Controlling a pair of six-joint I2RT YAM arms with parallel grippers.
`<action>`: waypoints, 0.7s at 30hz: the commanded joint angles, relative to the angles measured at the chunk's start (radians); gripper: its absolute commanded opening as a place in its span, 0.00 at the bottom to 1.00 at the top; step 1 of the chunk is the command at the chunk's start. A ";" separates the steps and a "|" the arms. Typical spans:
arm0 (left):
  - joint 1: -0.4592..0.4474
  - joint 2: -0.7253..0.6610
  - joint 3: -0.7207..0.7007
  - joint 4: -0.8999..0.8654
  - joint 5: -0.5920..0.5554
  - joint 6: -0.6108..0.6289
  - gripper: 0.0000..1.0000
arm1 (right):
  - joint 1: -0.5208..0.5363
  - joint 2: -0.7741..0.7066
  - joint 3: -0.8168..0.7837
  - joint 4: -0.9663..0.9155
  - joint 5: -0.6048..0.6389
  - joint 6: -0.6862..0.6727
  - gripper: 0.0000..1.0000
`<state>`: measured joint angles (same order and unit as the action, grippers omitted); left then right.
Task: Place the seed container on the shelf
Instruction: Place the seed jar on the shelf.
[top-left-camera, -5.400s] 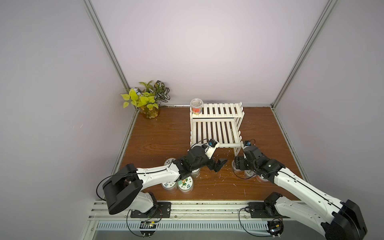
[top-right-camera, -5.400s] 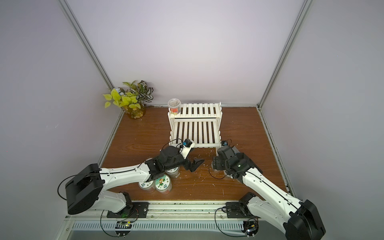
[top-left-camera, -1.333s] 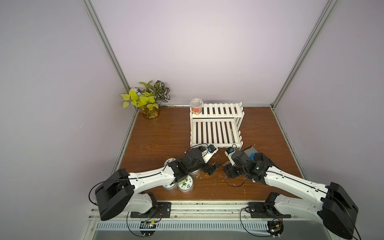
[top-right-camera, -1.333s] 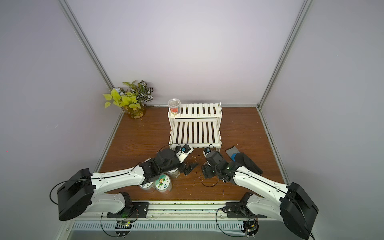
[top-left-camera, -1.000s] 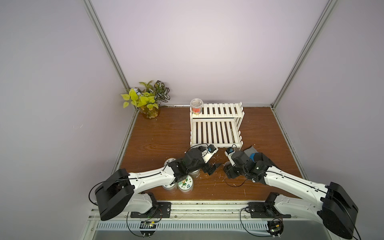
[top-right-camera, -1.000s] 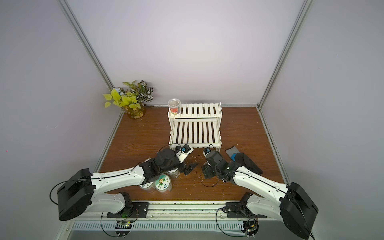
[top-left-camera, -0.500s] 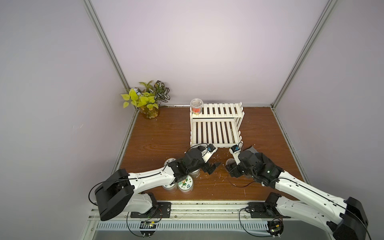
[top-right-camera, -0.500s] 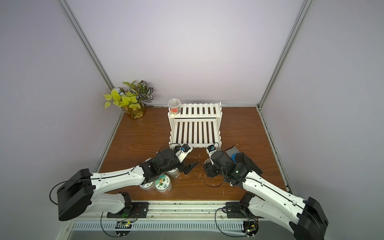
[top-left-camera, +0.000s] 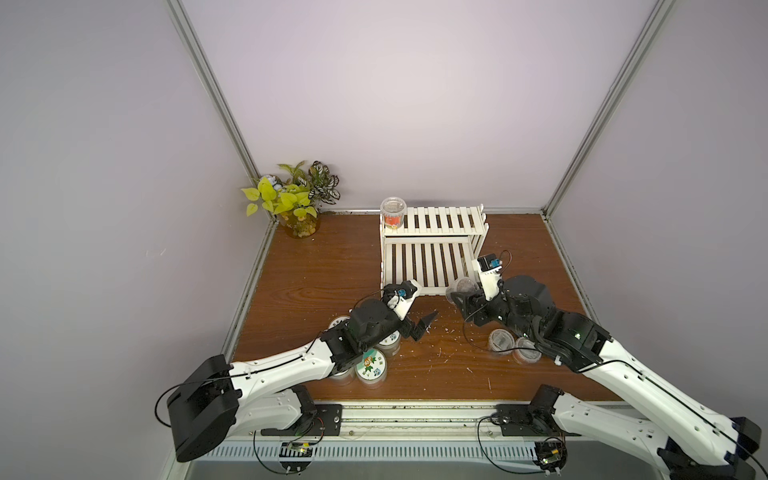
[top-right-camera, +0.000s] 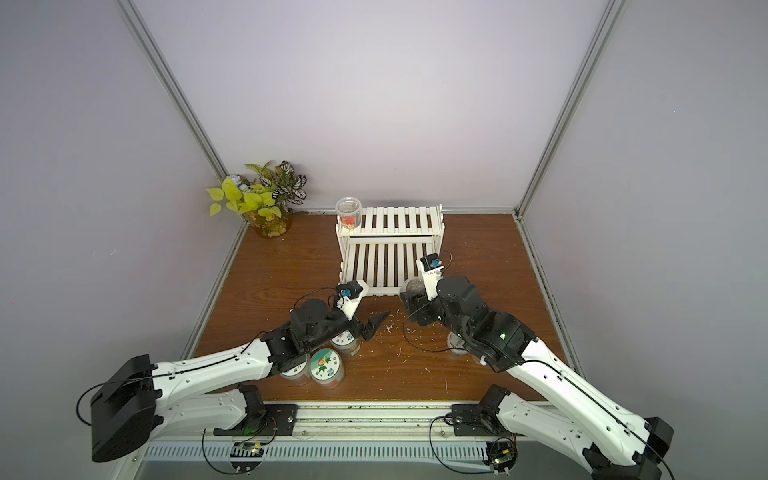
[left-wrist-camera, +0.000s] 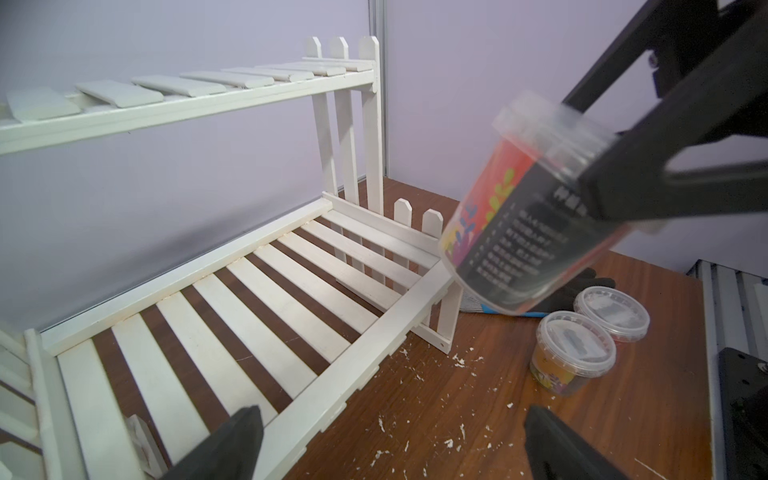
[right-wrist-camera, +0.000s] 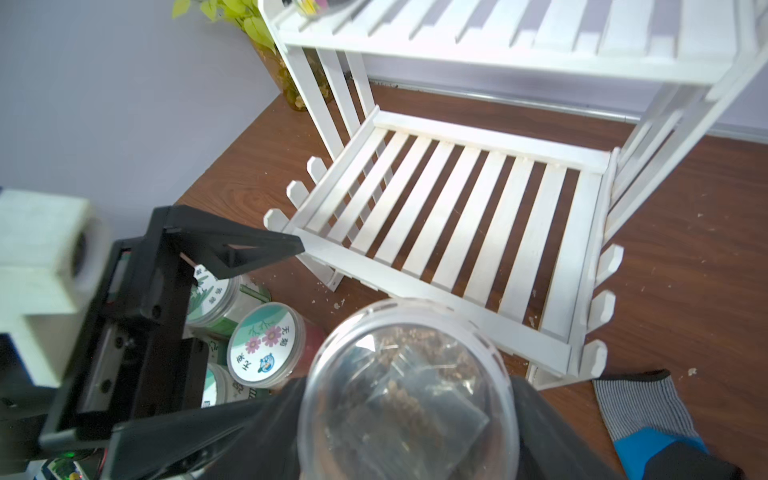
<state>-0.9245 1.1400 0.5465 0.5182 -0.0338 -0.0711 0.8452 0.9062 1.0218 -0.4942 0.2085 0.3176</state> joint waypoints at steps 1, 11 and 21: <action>0.045 -0.045 -0.008 0.069 0.046 -0.036 1.00 | 0.005 0.026 0.101 0.005 0.044 -0.072 0.70; 0.071 -0.080 0.053 0.028 0.053 -0.017 1.00 | 0.005 0.174 0.334 -0.008 0.075 -0.181 0.71; 0.137 -0.078 0.167 -0.064 0.084 0.094 1.00 | -0.006 0.327 0.518 0.025 0.043 -0.246 0.72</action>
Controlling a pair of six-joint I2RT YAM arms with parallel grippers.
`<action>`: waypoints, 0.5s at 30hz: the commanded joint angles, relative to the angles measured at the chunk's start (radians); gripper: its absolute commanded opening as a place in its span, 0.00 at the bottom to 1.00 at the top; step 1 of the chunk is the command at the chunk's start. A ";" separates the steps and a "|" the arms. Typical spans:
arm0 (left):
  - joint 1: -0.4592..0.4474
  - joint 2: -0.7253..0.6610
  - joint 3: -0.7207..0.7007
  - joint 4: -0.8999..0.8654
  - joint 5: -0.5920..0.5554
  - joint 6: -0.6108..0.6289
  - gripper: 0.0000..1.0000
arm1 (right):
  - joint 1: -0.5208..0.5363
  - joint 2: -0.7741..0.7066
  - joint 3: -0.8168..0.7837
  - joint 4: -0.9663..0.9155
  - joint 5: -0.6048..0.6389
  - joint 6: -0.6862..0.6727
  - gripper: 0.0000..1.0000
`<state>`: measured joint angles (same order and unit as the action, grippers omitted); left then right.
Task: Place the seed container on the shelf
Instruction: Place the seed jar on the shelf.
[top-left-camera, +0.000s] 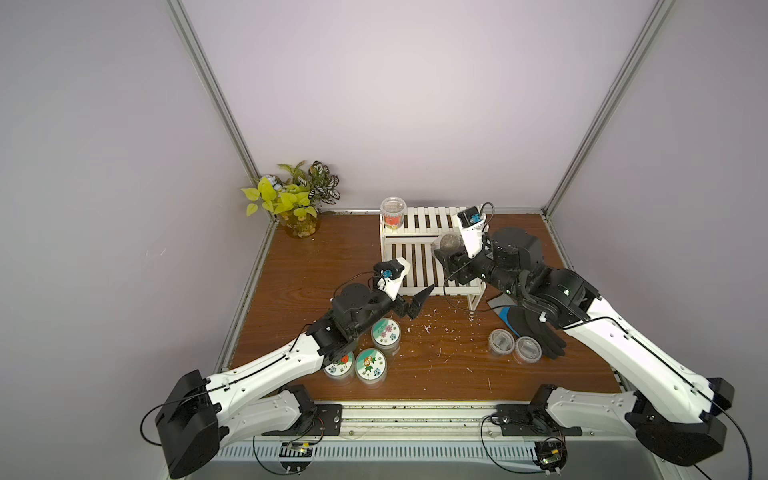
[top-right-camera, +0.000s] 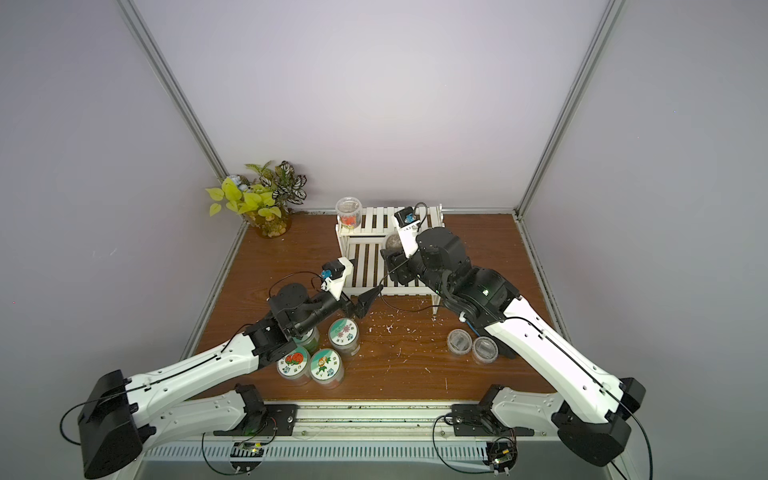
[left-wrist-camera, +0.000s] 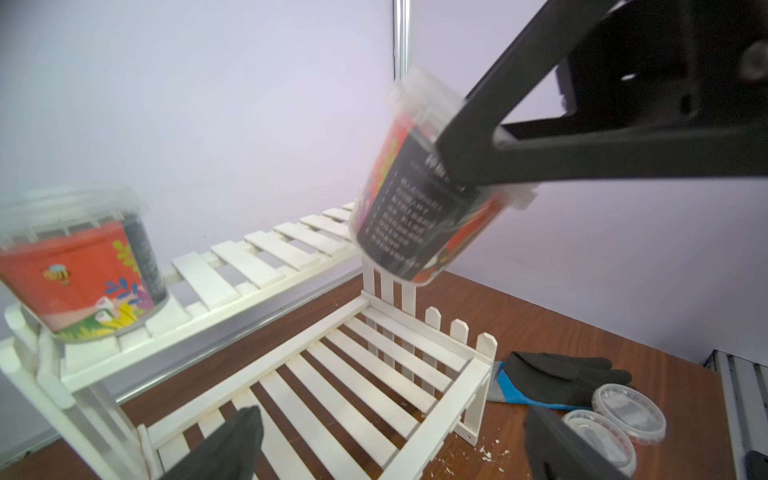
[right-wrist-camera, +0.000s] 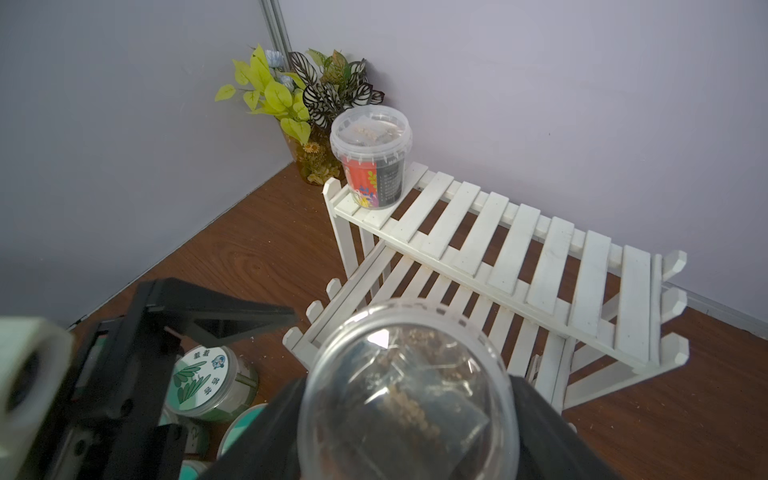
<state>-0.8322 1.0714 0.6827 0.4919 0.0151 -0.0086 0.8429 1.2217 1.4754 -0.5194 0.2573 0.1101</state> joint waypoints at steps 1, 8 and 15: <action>0.071 -0.014 0.034 -0.045 0.067 0.022 1.00 | -0.006 0.025 0.083 0.050 -0.012 -0.044 0.72; 0.186 -0.049 0.038 -0.088 0.180 -0.011 1.00 | -0.026 0.130 0.224 0.004 -0.036 -0.064 0.71; 0.245 -0.042 0.080 -0.108 0.213 -0.006 1.00 | -0.073 0.286 0.403 -0.108 -0.084 -0.064 0.72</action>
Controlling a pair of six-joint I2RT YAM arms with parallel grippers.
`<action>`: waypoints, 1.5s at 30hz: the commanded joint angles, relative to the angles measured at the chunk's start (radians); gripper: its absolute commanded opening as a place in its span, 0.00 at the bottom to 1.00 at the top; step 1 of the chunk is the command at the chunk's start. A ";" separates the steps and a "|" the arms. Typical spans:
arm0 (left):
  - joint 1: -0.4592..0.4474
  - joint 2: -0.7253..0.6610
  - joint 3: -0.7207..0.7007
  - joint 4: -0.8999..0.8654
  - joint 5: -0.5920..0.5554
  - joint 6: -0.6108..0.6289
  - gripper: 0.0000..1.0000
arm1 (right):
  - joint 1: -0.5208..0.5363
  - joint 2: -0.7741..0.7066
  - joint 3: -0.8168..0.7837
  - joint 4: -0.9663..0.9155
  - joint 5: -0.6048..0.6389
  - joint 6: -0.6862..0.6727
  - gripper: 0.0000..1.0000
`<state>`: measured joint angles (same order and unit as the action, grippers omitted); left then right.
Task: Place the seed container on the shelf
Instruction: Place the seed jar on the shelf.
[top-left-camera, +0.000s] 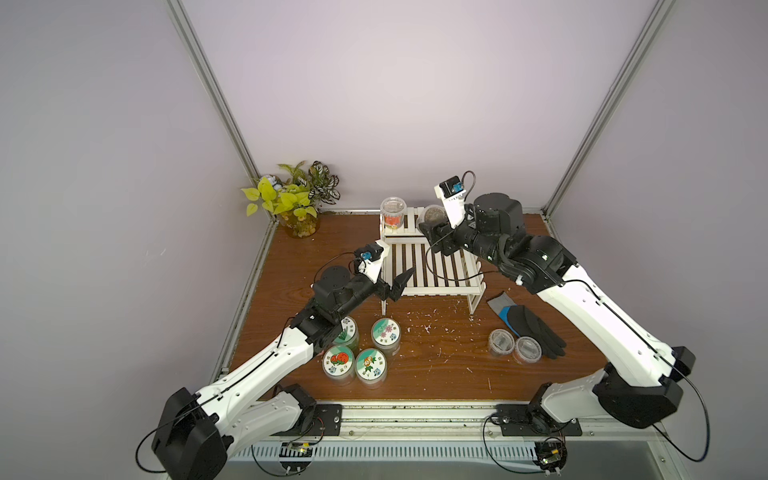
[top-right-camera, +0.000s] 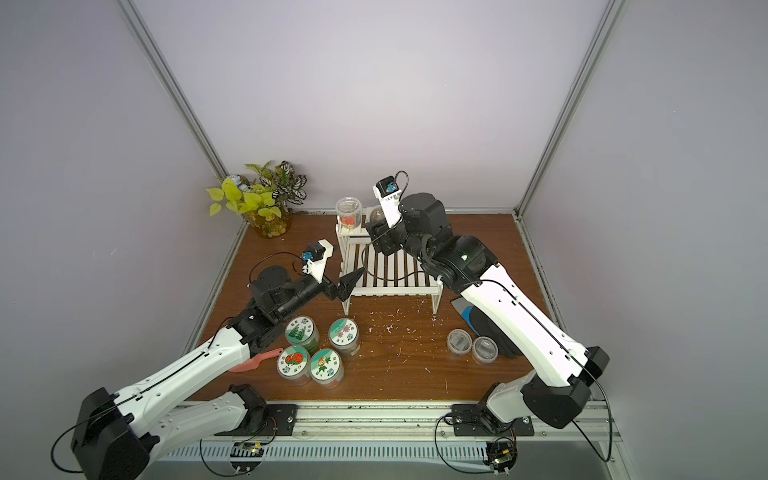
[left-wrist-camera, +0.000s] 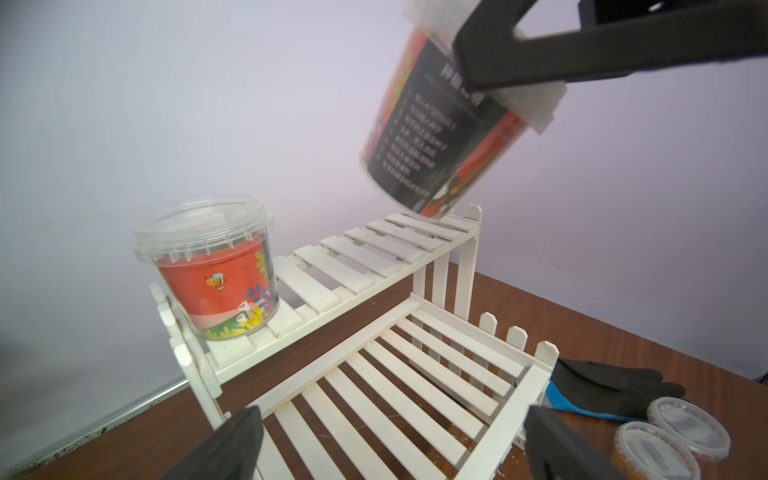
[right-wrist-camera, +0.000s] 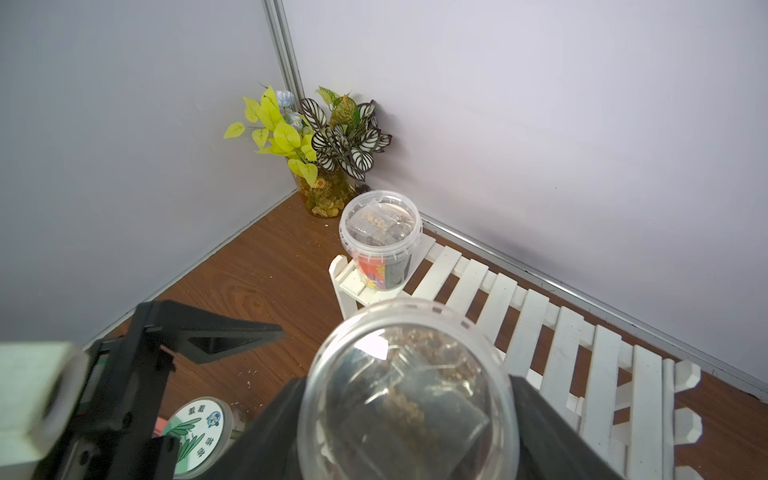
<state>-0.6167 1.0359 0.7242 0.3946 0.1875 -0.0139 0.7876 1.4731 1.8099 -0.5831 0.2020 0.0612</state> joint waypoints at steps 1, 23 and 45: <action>0.040 -0.004 0.040 -0.013 0.049 -0.004 1.00 | -0.029 0.058 0.099 -0.064 -0.039 -0.016 0.72; 0.077 0.032 0.076 -0.046 -0.033 -0.107 1.00 | -0.139 0.512 0.743 -0.457 -0.171 -0.038 0.72; 0.076 0.044 0.072 0.010 -0.010 -0.149 1.00 | -0.156 0.527 0.752 -0.475 -0.159 -0.041 0.74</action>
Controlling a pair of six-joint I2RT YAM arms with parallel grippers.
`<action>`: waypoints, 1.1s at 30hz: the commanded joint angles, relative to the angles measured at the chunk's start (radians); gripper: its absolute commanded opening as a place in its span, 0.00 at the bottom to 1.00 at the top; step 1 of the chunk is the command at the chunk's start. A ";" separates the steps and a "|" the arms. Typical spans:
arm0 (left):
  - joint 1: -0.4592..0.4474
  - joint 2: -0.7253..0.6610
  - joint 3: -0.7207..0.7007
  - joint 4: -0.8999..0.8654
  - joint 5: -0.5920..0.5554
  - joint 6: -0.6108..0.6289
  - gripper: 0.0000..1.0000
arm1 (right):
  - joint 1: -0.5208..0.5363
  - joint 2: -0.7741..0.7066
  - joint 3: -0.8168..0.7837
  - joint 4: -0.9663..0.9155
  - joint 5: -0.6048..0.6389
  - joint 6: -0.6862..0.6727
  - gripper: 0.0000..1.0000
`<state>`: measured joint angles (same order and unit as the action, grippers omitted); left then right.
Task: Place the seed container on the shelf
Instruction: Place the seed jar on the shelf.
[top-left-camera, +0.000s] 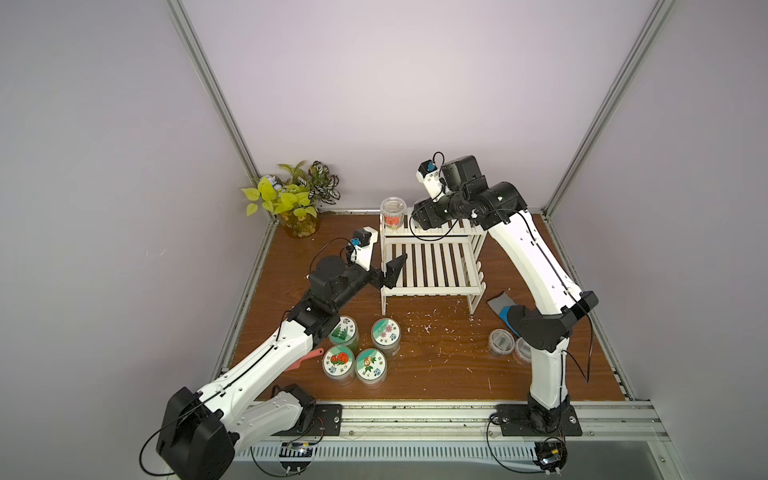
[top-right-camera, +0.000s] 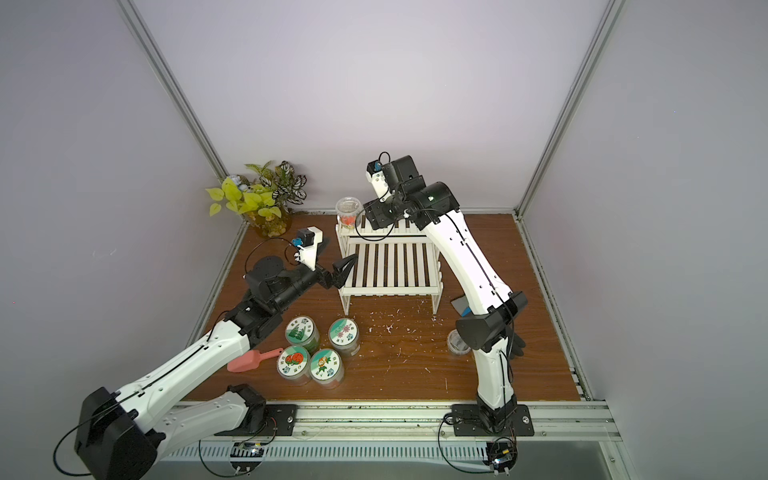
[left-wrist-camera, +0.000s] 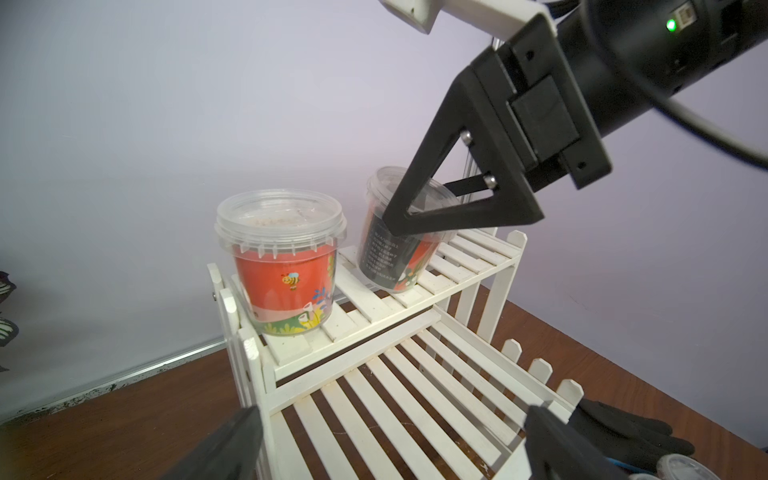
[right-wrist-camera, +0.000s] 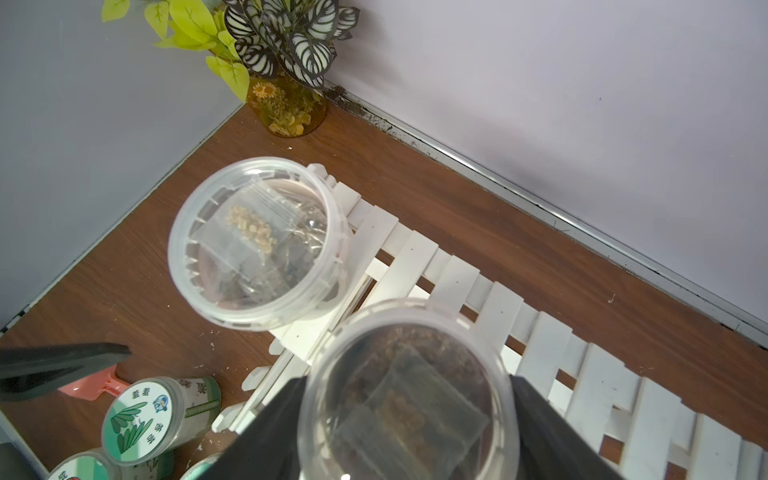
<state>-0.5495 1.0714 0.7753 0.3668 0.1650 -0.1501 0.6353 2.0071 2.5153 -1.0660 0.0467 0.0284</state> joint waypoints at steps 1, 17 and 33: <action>0.010 0.010 0.020 0.040 0.014 -0.015 1.00 | -0.003 -0.005 0.047 0.006 -0.005 -0.008 0.74; 0.009 0.025 0.020 0.068 0.053 -0.061 1.00 | -0.005 0.017 0.049 -0.004 -0.021 -0.010 0.76; 0.010 0.051 0.032 0.085 0.026 -0.115 1.00 | -0.004 0.018 0.062 0.011 -0.017 -0.016 0.79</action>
<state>-0.5495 1.1172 0.7753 0.4122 0.1787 -0.2512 0.6334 2.0293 2.5359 -1.0599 0.0429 0.0238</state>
